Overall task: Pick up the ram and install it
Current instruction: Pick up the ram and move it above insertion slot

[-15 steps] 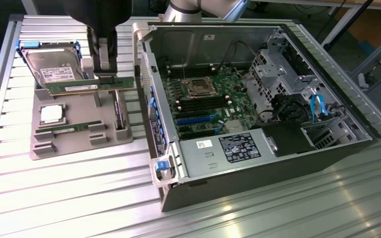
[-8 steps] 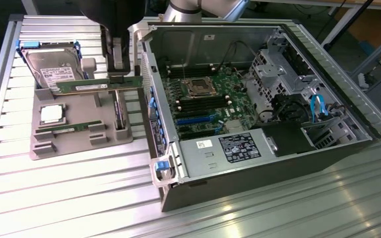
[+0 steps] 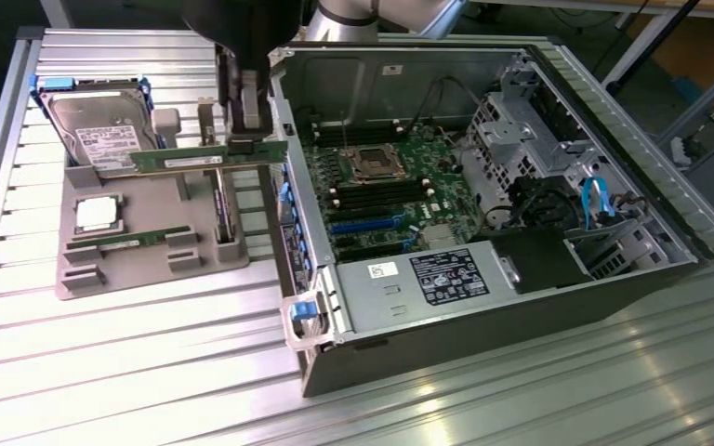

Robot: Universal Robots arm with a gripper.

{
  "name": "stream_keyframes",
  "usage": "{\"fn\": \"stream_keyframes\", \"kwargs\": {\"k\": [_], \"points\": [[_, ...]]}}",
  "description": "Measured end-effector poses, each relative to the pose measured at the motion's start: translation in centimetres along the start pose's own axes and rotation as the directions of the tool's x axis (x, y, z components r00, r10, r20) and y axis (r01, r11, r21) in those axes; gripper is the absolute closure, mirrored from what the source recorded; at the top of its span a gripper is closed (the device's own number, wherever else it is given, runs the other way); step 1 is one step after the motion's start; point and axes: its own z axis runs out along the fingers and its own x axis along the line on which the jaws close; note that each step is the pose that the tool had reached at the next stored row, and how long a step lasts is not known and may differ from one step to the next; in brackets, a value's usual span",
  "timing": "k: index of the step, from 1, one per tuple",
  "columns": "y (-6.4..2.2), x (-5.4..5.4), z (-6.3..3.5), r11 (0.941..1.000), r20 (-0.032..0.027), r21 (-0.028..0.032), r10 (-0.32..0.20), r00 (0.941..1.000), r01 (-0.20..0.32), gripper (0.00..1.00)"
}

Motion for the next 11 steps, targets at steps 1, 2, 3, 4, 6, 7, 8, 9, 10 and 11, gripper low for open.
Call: {"fn": "stream_keyframes", "kwargs": {"k": [1, 2, 3, 4, 6, 7, 8, 9, 10, 11], "points": [[-0.47, 0.0, -0.01, 1.0000, 0.0002, 0.0001, 0.000, 1.0000, 0.000, 0.88], [-0.75, 0.0, -0.03, 1.0000, 0.0001, 0.0000, 0.000, 1.0000, 0.000, 0.88], [-1.11, 0.0, -0.04, 1.0000, 0.0001, 0.0001, 0.000, 1.0000, 0.000, 0.88], [-1.46, 0.0, -0.06, 1.0000, 0.0001, 0.0001, 0.000, 1.0000, 0.000, 0.88], [-2.15, 0.0, -0.08, 1.0000, 0.0001, 0.0001, 0.000, 1.0000, 0.000, 0.88], [-2.35, 0.0, -0.09, 1.0000, 0.0001, 0.0000, 0.000, 1.0000, 0.000, 0.88], [-2.55, 0.0, -0.10, 1.0000, 0.0001, 0.0000, 0.000, 1.0000, 0.000, 0.88], [-2.87, 0.0, -0.12, 1.0000, 0.0001, 0.0000, 0.000, 1.0000, 0.000, 0.88], [-3.34, 0.0, -0.14, 1.0000, 0.0001, 0.0000, 0.000, 1.0000, 0.000, 0.88], [-3.66, 0.0, -0.15, 1.0000, 0.0001, 0.0000, 0.000, 1.0000, 0.000, 0.88]]}}
